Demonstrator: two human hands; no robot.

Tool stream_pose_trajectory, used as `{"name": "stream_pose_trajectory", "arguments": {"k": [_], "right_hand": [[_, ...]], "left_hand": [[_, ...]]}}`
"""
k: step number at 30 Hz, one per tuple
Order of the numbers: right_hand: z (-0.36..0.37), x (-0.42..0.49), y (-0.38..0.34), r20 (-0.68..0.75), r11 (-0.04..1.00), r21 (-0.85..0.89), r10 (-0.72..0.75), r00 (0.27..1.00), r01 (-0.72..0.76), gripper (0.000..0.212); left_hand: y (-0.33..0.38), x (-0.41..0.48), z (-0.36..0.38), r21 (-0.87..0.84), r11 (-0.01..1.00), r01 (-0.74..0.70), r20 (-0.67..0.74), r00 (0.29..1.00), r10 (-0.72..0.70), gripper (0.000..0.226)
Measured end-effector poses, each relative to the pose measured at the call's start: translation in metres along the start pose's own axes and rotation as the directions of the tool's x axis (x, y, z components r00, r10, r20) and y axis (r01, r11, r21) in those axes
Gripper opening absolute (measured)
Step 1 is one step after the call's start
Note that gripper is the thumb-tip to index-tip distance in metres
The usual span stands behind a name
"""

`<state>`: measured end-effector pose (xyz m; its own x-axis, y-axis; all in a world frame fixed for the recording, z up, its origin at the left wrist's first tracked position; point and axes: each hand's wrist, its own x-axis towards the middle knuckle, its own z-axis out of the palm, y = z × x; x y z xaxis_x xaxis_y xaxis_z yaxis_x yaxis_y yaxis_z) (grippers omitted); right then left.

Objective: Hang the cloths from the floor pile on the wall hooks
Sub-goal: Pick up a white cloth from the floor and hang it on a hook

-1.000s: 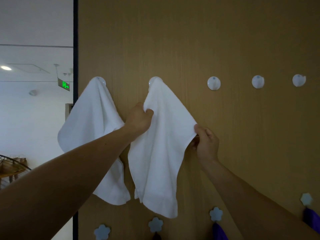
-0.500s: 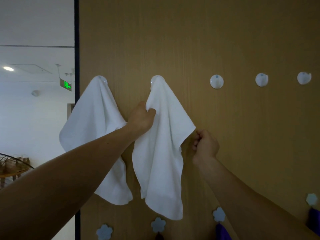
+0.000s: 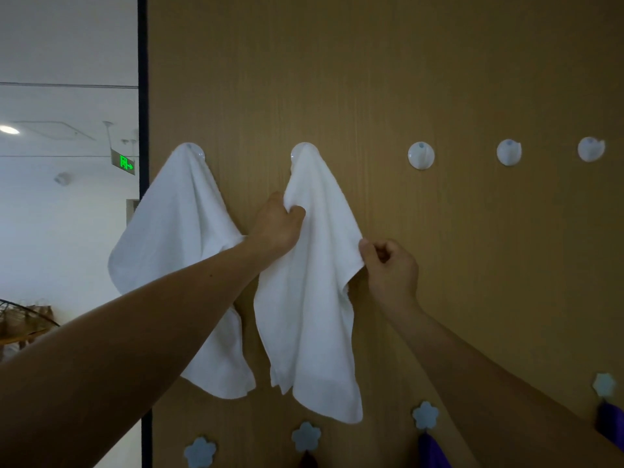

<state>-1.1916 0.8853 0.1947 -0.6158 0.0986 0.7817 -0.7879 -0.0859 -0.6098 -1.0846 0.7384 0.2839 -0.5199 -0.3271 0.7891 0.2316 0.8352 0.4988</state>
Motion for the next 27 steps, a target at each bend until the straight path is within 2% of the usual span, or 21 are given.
{"name": "stream_pose_trajectory", "arguments": {"k": [5, 8, 11, 16, 18, 21, 22, 25, 27], "right_hand": [[-0.003, 0.013, 0.000, 0.005, 0.994, -0.107, 0.002, 1.000, -0.001, 0.029], [-0.002, 0.008, -0.001, 0.078, 0.997, -0.073, -0.027, 0.997, 0.032, 0.032], [0.001, 0.003, 0.003, 0.172, 0.982, -0.179, -0.024, 0.985, 0.055, 0.032], [-0.001, -0.006, 0.014, 0.221, 0.973, -0.217, -0.031, 0.975, 0.081, 0.042], [-0.003, -0.008, 0.014, 0.170, 0.972, -0.224, -0.038, 0.985, 0.076, 0.040], [-0.005, 0.002, -0.001, -0.025, 0.974, -0.198, -0.117, 0.993, 0.109, 0.030], [-0.004, 0.007, -0.009, -0.019, 0.976, -0.180, -0.130, 0.991, 0.124, 0.034], [0.011, 0.021, -0.039, 0.202, 0.965, -0.216, -0.107, 0.973, 0.151, 0.072], [0.024, 0.024, -0.056, 0.310, 0.945, -0.268, -0.101, 0.945, 0.188, 0.087]], "left_hand": [[-0.002, -0.001, -0.004, 0.033, 0.999, -0.005, -0.025, 1.000, 0.006, 0.033], [-0.005, -0.001, -0.005, 0.054, 0.999, -0.002, -0.034, 0.999, 0.004, 0.033], [-0.007, 0.000, -0.002, 0.057, 0.998, 0.006, -0.039, 0.999, -0.004, 0.036], [-0.009, 0.002, 0.000, 0.069, 0.998, 0.009, -0.058, 0.998, -0.005, 0.035], [-0.009, 0.002, 0.000, 0.056, 0.998, 0.012, -0.040, 0.999, -0.009, 0.035], [-0.006, 0.003, 0.000, 0.035, 0.999, 0.024, -0.047, 0.999, -0.022, 0.033], [-0.004, 0.004, 0.000, 0.033, 0.999, 0.026, -0.056, 0.998, -0.025, 0.031], [-0.001, 0.006, -0.001, 0.050, 0.999, 0.019, -0.061, 0.998, -0.016, 0.027], [0.000, 0.007, -0.002, 0.064, 0.998, 0.011, -0.053, 0.999, -0.008, 0.027]]}}
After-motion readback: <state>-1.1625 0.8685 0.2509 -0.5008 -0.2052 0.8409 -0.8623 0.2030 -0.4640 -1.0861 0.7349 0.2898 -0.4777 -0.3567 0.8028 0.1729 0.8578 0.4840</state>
